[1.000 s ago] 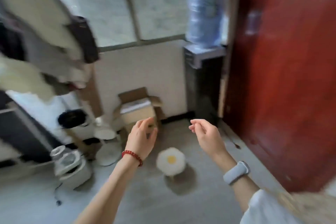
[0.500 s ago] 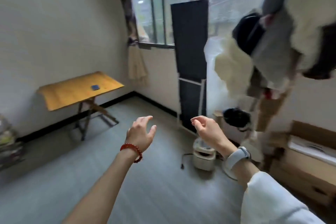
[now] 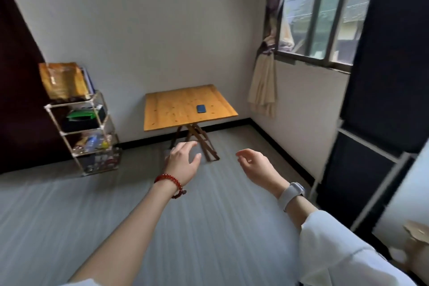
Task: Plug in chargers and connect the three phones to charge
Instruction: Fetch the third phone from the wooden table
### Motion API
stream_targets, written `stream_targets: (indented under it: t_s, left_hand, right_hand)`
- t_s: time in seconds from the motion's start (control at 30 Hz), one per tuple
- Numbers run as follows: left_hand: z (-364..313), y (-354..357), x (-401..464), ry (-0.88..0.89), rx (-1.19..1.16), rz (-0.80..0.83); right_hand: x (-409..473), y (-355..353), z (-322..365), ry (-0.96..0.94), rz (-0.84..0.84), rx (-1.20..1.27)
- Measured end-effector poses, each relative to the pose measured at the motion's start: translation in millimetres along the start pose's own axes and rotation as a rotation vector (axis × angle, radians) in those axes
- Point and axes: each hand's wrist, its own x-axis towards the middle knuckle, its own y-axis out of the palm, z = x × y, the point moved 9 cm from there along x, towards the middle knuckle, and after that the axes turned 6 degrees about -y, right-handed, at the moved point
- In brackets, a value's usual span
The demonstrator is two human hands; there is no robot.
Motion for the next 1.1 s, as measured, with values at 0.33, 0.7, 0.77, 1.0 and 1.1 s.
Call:
stream_targets:
  t_s: [0.33, 0.7, 0.77, 1.0, 1.1]
  left_hand:
    - [119.8, 1.2, 225.6, -0.113, 0.014, -0.07]
    - [183.3, 55.6, 501.3, -0.126, -0.07, 0.044]
    - [203.4, 78.3, 541.0, -0.142, -0.082, 0.063]
    - [284.3, 171.8, 669.9, -0.25, -0.095, 0.164]
    - [318.7, 217.0, 730.9, -0.333, -0.08, 0.224]
  right_hand:
    - [249.4, 105.5, 3.5, -0.107, 0.123, -0.011]
    - [502.0, 155.4, -44.9, 0.038, 0.126, -0.076]
    - [543.5, 174.1, -66.3, 0.067, 0.142, -0.071]
    - [691.0, 250.6, -147.1, 0.163, 0.167, -0.013]
    - [760.1, 282.7, -189.9, 0.235, 0.198, -0.009]
